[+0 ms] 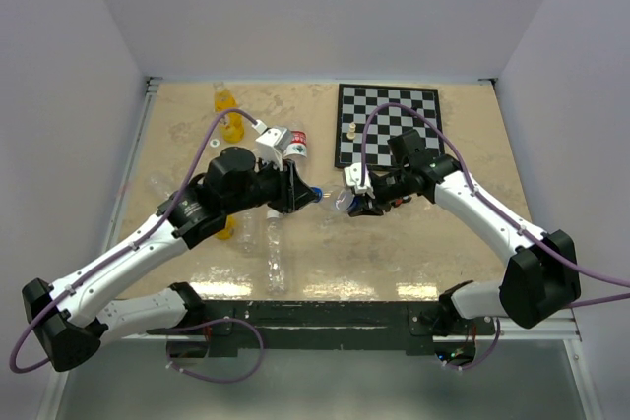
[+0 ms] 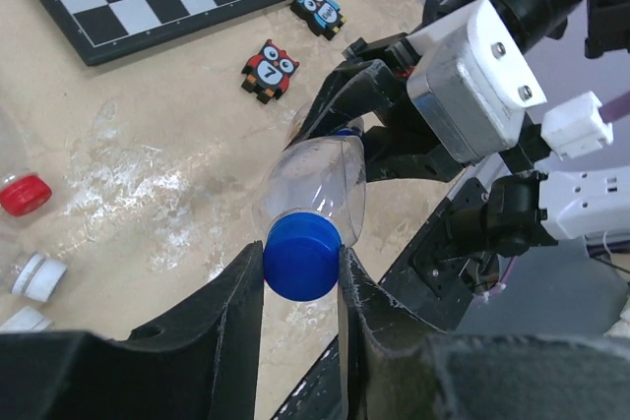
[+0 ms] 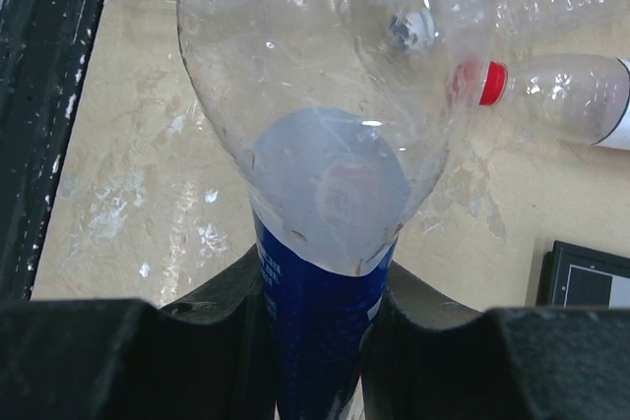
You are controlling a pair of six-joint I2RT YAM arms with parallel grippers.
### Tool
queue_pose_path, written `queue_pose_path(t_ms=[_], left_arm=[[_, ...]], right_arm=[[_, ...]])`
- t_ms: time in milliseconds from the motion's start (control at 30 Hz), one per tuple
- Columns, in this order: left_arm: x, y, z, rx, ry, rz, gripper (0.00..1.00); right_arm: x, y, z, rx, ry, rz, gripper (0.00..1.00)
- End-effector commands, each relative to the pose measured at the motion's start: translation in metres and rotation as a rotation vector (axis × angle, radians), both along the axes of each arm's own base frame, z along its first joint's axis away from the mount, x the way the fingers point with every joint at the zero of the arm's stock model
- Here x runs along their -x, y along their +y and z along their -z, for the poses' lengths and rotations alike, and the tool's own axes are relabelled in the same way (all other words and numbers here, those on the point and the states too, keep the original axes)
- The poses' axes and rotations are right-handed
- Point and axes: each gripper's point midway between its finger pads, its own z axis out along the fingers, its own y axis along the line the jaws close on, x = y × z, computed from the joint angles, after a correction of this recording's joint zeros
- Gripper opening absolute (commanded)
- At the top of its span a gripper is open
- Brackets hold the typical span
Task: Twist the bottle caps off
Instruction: Unscrew the bottle cap from the plastic bottle.
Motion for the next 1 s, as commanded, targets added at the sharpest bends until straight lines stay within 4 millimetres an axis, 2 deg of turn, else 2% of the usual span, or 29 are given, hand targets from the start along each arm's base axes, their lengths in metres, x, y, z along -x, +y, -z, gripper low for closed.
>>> queue_pose_path(t_ms=[0,233,433,533,600,767,933,967], left_arm=[[-0.007,-0.005,-0.022,0.09,0.061,-0.098,0.0],[-0.014,0.001,-0.027,0.091,0.016,-0.134,0.02],[-0.008,0.003,-0.033,0.109,-0.021,-0.107,0.53],[-0.004,0.009,-0.042,0.105,-0.071,-0.092,0.75],[-0.001,0.017,-0.049,0.083,-0.124,-0.084,0.85],[0.011,0.037,-0.061,0.003,-0.326,-0.005,0.94],[0.02,0.047,-0.063,-0.083,-0.518,0.091,0.96],[0.021,0.046,-0.057,-0.104,-0.545,0.118,0.96]], right_arm=[[-0.004,0.01,-0.018,-0.046,-0.062,-0.034,0.0],[-0.003,0.01,-0.019,-0.049,-0.059,-0.037,0.0],[-0.003,0.01,-0.018,-0.047,-0.057,-0.038,0.0],[-0.004,0.01,-0.017,-0.043,-0.058,-0.036,0.0],[-0.004,0.01,-0.016,-0.041,-0.056,-0.034,0.0],[-0.005,0.01,-0.016,-0.041,-0.057,-0.035,0.0],[-0.005,0.01,-0.015,-0.037,-0.053,-0.032,0.0],[-0.005,0.01,-0.015,-0.037,-0.055,-0.031,0.0]])
